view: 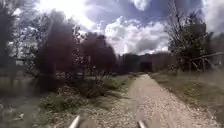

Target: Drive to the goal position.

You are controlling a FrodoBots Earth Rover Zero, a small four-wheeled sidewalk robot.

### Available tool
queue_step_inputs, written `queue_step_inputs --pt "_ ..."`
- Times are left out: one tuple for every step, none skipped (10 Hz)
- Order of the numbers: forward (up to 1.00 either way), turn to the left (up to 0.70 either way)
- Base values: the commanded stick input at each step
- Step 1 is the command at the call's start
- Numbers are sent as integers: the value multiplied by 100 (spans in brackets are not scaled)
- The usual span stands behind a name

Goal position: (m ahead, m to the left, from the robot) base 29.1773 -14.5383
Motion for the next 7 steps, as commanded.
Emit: queue_step_inputs --pt "100 -27" --pt "100 -27" --pt "100 -27" --pt "100 -27" --pt "100 -27" --pt "100 -27" --pt "100 -27"
